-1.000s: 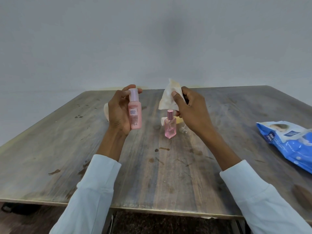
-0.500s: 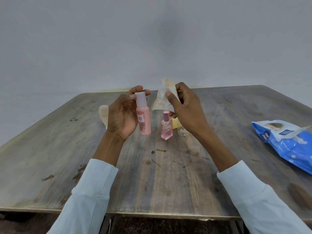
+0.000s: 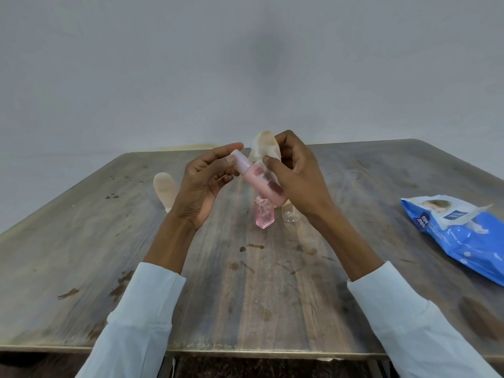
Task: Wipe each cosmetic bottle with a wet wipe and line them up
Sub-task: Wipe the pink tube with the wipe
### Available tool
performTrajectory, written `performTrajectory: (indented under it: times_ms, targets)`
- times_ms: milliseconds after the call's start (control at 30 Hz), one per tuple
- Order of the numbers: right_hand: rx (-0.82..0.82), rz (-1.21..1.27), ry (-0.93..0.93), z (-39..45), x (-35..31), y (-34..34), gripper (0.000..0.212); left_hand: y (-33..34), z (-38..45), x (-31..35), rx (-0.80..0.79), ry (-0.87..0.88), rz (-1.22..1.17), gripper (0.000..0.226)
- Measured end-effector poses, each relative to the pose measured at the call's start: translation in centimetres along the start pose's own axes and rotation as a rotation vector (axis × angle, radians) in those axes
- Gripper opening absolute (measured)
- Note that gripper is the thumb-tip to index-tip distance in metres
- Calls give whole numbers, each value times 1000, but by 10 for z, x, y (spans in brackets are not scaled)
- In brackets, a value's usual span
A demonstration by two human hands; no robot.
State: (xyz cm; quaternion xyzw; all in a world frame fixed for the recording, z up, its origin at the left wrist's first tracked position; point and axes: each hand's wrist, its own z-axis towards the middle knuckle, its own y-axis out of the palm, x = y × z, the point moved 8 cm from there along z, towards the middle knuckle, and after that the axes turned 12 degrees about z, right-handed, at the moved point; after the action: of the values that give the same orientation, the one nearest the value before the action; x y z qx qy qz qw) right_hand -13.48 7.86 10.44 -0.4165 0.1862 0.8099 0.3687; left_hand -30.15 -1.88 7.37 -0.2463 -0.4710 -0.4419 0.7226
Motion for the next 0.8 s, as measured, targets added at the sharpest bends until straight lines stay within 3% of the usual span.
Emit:
performTrajectory:
  times_ms: [133, 300, 633, 700, 800]
  targets:
    - [3, 42, -2, 0, -2, -1, 1, 1, 1, 0, -7, 18, 33, 23]
    - [-84, -1, -55, -4, -8, 9, 18, 1, 2, -3, 10, 24, 120, 64]
    - [-160, -216, -325, -8, -21, 17, 13, 4, 3, -6, -2, 32, 123, 60]
    - [-141, -236, -313, -8, -19, 18, 20, 8, 1, -5, -13, 35, 106, 62]
    - [-121, -145, -143, -6, -7, 13, 36, 8, -1, -1, -11, 54, 112, 67]
